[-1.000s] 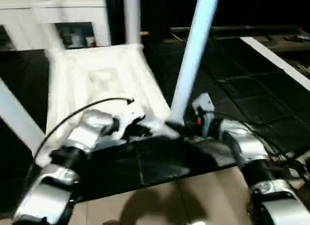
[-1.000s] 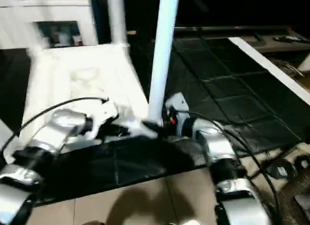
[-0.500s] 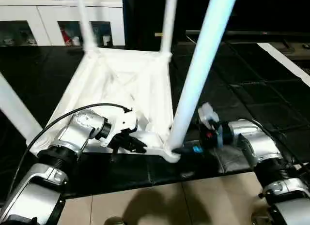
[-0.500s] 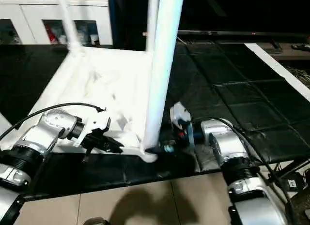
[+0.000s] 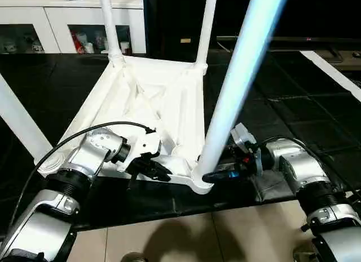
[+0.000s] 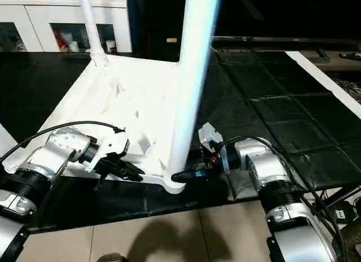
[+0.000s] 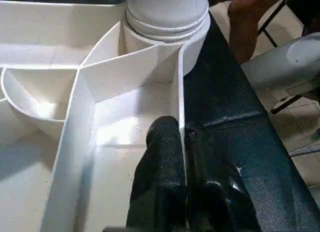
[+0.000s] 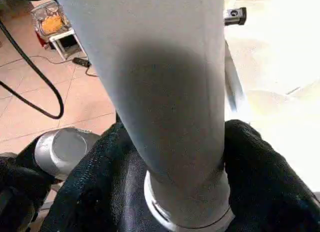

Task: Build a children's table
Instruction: Rotate leg to tighten

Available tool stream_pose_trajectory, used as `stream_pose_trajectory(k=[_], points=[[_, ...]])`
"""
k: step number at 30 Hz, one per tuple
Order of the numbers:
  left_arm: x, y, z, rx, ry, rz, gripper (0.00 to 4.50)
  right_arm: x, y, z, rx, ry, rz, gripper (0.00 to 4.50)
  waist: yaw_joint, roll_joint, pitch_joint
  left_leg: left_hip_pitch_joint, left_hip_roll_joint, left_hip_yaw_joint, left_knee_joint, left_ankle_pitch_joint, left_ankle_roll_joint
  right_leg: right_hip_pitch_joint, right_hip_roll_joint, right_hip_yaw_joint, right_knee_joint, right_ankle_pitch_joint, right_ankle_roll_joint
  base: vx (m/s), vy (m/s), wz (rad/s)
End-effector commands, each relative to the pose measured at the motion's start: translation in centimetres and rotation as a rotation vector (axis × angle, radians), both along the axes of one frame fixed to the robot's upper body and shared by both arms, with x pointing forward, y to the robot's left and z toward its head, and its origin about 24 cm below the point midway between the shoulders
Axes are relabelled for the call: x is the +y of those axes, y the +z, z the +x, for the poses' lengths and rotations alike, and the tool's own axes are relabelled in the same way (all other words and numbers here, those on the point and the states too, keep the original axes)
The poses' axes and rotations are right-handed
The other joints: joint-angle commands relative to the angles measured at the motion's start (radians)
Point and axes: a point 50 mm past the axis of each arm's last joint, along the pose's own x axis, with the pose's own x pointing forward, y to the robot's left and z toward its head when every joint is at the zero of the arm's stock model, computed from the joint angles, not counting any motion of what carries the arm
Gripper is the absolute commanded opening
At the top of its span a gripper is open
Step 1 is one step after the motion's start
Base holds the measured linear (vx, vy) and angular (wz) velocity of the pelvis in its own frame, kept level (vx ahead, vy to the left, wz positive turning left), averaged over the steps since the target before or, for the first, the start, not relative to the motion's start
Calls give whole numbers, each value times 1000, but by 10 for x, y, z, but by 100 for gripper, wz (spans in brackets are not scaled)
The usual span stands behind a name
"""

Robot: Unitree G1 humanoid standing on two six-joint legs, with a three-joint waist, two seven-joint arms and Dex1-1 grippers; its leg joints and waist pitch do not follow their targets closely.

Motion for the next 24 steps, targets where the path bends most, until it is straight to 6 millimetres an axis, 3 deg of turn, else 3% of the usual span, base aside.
stream_pose_trajectory(k=[1, 8, 15, 20, 21, 22, 23, 24], points=[[-9, 5, 3, -26, -52, 16, 0, 2, 4, 1, -6, 44, -3, 248, -5, 8, -73, 17, 19, 4, -57, -235, 27, 54, -61, 40, -66, -190, -228, 0, 0, 0], [-9, 4, 6, -39, -16, 12, 0, 4, 1, -2, -1, 52, 4, 209, -1, 12, -73, 18, 19, 3, -57, -249, 22, 54, -62, 40, -66, -191, -231, 0, 0, 0], [-14, 1, 12, -34, 113, -39, 0, 10, -6, -7, 22, -40, 59, 205, 7, 14, -70, 21, 20, 3, -60, -272, 18, 52, -61, 41, -70, -207, -229, 0, 0, 0], [-34, 4, 21, -52, 273, -115, 0, 28, -21, 0, 31, -317, 49, 202, -3, 13, -59, 23, 15, -7, -71, -359, -22, 51, -67, 37, -88, -417, -164, 0, 0, 0], [-34, 4, 21, -52, 273, -115, 0, 28, -21, 0, 31, -317, 49, 201, -10, 12, -58, 30, 13, -10, -71, -382, -33, 47, -70, 35, -98, -484, -139, 0, 0, 0], [-48, 8, 29, -59, 373, -152, 0, 43, -25, 8, 43, -457, 57, 201, -22, 13, -58, 27, 11, -13, -73, -391, -36, 49, -70, 33, -101, -515, -124, 0, 0, 0], [-54, 10, 31, -58, 410, -166, 0, 50, -26, 10, 48, -498, 63, 201, -33, 13, -57, 20, 11, -17, -77, -387, -45, 53, -71, 30, -100, -525, -116, 0, 0, 0], [-61, 13, 34, -56, 457, -181, 0, 58, -26, 14, 61, -561, 64, 200, -39, 11, -58, 21, 9, -19, -76, -393, -46, 51, -70, 27, -104, -540, -108, 0, 0, 0]])
